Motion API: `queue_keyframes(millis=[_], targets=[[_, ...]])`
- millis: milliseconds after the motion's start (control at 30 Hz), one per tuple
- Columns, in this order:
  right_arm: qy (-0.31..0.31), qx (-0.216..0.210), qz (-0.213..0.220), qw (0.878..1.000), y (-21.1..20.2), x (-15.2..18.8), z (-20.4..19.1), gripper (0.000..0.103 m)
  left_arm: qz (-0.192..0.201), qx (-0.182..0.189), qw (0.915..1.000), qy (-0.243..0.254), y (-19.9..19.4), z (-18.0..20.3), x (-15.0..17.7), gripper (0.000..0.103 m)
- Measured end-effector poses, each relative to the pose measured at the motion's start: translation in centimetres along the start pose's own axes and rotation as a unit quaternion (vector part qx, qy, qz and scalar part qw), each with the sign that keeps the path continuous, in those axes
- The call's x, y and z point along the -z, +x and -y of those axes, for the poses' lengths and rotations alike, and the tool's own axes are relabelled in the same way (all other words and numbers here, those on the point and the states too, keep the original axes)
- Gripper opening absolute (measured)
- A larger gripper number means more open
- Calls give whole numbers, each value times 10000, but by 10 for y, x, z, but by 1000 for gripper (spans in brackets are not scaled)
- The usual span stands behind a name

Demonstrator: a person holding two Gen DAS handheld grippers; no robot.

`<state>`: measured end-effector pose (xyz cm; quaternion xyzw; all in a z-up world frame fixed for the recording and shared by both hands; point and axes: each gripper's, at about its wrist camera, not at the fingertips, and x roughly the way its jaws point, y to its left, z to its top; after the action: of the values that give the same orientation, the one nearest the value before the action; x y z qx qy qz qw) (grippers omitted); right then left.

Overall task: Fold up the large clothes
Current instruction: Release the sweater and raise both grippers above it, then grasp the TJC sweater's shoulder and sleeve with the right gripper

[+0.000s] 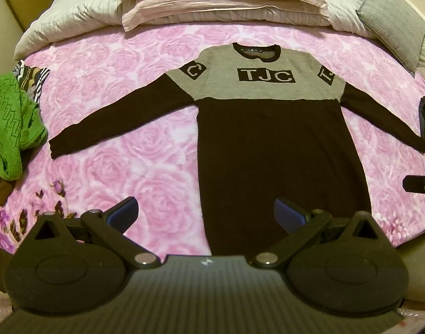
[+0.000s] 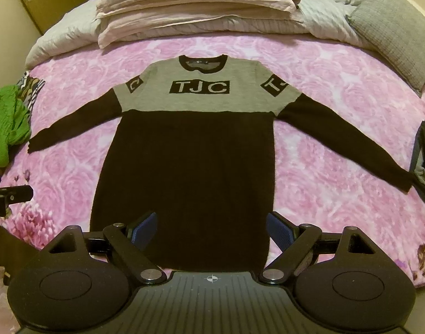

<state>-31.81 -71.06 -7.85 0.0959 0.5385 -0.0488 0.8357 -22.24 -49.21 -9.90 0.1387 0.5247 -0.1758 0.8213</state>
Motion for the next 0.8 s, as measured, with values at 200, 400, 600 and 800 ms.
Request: queue_keyframes(millis=[200, 400, 600, 800], targets=[[-132, -131, 40, 9998, 5, -10, 2, 83, 27, -85, 9999, -91, -3, 0, -4, 102], [-404, -317, 159, 9986, 15, -25, -6, 83, 99, -242, 9993, -253, -7, -12, -8, 102], [-664, -462, 311, 9962, 23, -42, -30, 83, 137, -391, 9980, -485, -10, -50, -6, 102], [-1132, -671, 619, 9894, 33, -58, -89, 83, 139, -580, 9970, -491, -4, -119, -6, 102]])
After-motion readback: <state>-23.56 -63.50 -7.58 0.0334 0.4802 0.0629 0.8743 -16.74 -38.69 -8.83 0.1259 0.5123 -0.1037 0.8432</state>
